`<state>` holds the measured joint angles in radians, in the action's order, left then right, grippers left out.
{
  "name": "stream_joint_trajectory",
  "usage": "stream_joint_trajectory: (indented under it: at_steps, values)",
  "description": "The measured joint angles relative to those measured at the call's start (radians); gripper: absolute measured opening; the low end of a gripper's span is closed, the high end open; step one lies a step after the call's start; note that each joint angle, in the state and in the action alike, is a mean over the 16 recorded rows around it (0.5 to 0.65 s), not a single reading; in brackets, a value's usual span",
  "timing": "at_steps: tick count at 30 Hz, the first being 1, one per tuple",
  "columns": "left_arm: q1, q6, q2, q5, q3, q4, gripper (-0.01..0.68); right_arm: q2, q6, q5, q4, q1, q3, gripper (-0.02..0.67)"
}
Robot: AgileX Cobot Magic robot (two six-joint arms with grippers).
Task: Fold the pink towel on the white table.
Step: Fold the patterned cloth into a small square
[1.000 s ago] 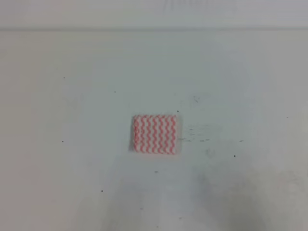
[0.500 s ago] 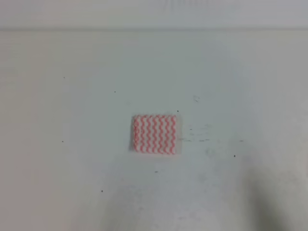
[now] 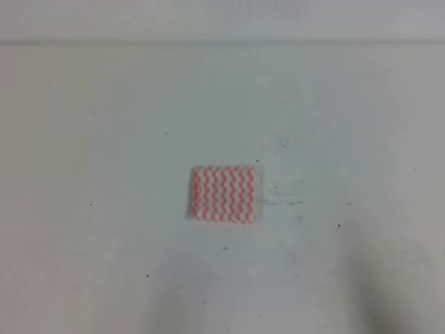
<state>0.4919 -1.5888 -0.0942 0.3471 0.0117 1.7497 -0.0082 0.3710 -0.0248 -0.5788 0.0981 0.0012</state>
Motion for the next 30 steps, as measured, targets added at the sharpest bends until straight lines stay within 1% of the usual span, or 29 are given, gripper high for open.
stream_joint_trajectory:
  at_steps: [5,11,20,25,30]
  values:
    - [0.0,0.0,0.001,0.0,-0.001,0.0,-0.008,-0.012,-0.015,-0.009,0.031,-0.001,0.002,-0.017]
    - [0.0,0.001,-0.001,0.0,-0.002,0.0,-0.008,-0.011,-0.141,-0.053,0.195,-0.001,0.005,-0.017]
    - [0.001,0.003,-0.008,0.002,-0.005,0.001,-0.008,-0.012,-0.348,-0.203,0.449,-0.001,0.009,-0.017]
    - [0.0,0.004,-0.004,0.002,-0.006,0.001,-0.008,-0.011,-0.371,-0.266,0.478,-0.001,0.005,-0.017]
    - [0.0,0.005,-0.002,0.002,-0.005,0.001,-0.008,-0.012,-0.371,-0.283,0.479,-0.001,0.009,-0.016]
